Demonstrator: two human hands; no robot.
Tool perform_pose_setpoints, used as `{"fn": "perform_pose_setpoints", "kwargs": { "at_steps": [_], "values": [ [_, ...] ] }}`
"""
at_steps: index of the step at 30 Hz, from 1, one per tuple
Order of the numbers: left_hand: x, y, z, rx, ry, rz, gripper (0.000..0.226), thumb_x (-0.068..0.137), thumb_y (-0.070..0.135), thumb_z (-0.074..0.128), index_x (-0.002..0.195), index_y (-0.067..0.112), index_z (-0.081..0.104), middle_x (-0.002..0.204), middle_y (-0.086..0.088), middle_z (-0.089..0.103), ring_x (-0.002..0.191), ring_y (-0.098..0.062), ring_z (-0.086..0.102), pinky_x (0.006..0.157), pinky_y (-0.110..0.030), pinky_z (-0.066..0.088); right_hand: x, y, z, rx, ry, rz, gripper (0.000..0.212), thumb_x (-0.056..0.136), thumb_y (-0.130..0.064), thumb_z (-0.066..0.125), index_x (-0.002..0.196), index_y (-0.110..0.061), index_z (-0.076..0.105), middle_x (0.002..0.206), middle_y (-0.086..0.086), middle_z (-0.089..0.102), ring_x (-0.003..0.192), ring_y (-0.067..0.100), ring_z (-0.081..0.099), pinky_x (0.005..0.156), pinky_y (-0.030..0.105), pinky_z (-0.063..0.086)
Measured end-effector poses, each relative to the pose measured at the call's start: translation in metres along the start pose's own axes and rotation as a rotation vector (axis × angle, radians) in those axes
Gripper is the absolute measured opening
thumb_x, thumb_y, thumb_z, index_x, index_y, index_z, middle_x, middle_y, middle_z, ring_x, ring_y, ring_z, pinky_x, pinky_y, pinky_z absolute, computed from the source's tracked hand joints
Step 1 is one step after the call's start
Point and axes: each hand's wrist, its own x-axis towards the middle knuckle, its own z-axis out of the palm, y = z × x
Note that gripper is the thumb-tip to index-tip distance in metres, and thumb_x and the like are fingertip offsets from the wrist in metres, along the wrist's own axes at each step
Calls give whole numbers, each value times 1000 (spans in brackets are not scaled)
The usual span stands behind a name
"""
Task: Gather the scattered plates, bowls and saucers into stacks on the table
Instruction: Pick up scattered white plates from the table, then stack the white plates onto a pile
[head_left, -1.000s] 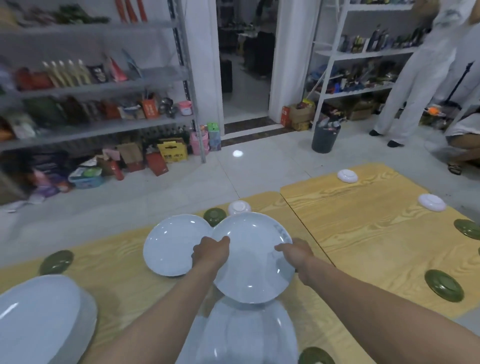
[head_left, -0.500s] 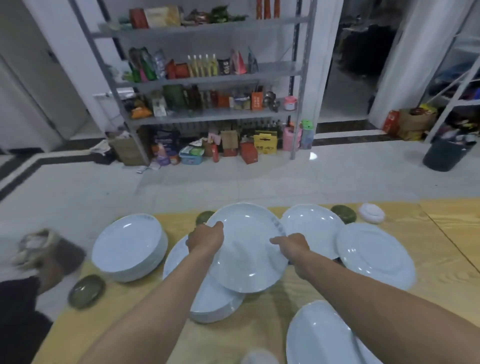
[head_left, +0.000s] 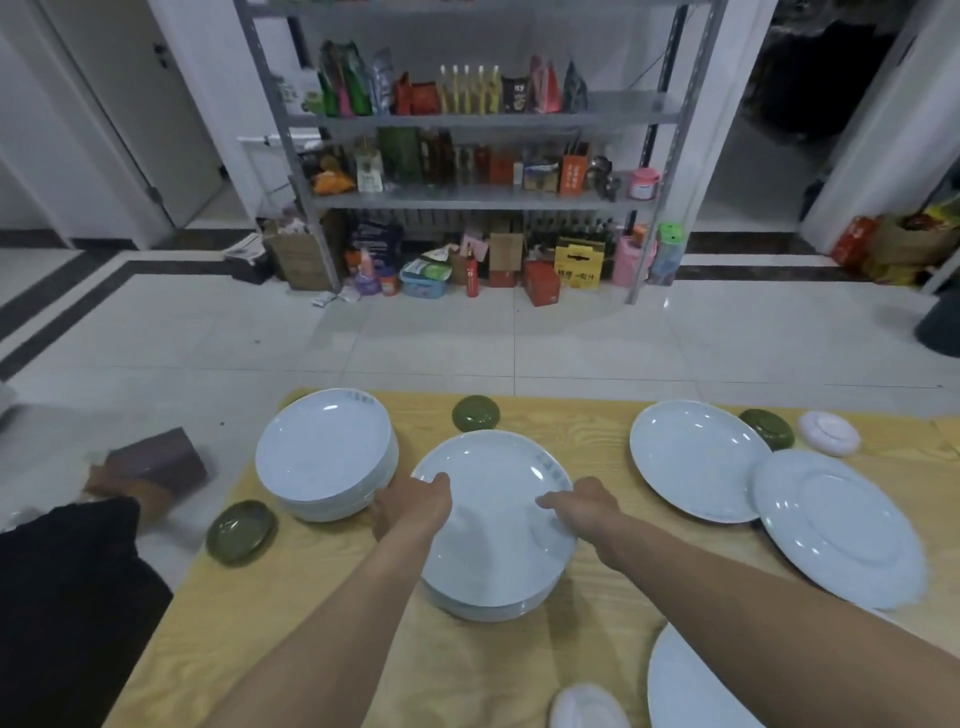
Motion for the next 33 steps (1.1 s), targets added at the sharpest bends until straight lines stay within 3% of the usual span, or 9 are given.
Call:
{"fn": "perform_pose_setpoints", "kwargs": {
  "at_steps": [4, 9, 13, 16, 19, 21, 23, 26, 33],
  "values": [
    [-12, 6, 4, 64, 21, 85, 65, 91, 53, 41, 141, 11, 45, 142, -9, 45, 128, -30, 45, 102, -40, 43, -9, 3, -14, -291, -17, -158, 60, 87, -40, 64, 137, -10, 48, 129, 6, 58, 115, 25, 57, 95, 36, 48],
    [-58, 38, 26, 432, 192, 669, 69, 97, 51, 35, 156, 24, 11, 163, -8, 2, 149, -32, 5, 118, -47, 15, -24, 31, -64, -1165, 197, -477, 83, 90, -70, 17, 157, -23, 1, 164, 9, 2, 151, 29, 4, 116, 60, 0],
    [-101, 75, 71, 532, 225, 984, 74, 97, 56, 29, 153, 33, -14, 159, -4, -28, 148, -30, -21, 119, -51, 0, -24, 63, -123, -1240, 345, -428, 85, 82, -76, 17, 137, -25, 57, 147, 20, 46, 129, 42, 50, 96, 70, 19],
    [-131, 99, 110, 545, 201, 1122, 76, 93, 61, 24, 152, 35, -16, 159, -2, -28, 147, -31, -23, 118, -54, 0, -19, 92, -172, -1243, 382, -366, 79, 80, -74, 29, 128, -24, 65, 138, 21, 55, 120, 43, 58, 92, 68, 20],
    [-157, 119, 148, 575, 173, 1176, 76, 92, 58, 33, 155, 33, -2, 164, -6, -10, 150, -35, -4, 116, -57, 14, -26, 117, -220, -1223, 398, -310, 88, 89, -75, 5, 132, -25, 63, 139, 21, 54, 121, 44, 57, 94, 68, 16],
    [-175, 135, 172, 540, 148, 1178, 76, 86, 57, 36, 155, 31, 17, 163, -9, 10, 148, -36, 16, 111, -58, 30, -31, 134, -250, -1195, 398, -228, 103, 79, -79, -15, 146, -30, 46, 153, 19, 37, 137, 42, 40, 100, 69, 8],
    [-189, 153, 201, 537, 74, 1166, 75, 90, 57, 36, 156, 32, 9, 164, -6, -3, 150, -33, 4, 116, -55, 23, -29, 152, -278, -1168, 413, -189, 109, 68, -84, -22, 155, -34, 19, 163, 17, 9, 149, 39, 14, 106, 70, 1],
    [-208, 176, 244, 538, -29, 1073, 73, 96, 53, 37, 155, 33, -2, 163, -3, -14, 150, -26, -5, 118, -48, 14, -21, 180, -316, -1103, 373, -108, 88, 82, -80, 6, 156, -33, -5, 162, 12, -16, 151, 33, -6, 111, 67, 2],
    [-211, 213, 321, 46, -341, 391, 66, 86, 45, 59, 138, 14, 35, 131, -11, 42, 119, -31, 48, 98, -41, 46, 32, 217, -369, -237, 352, 81, 84, 87, -53, 64, 154, -23, 22, 156, 11, 31, 140, 28, 34, 111, 42, 34]
  ]
}}
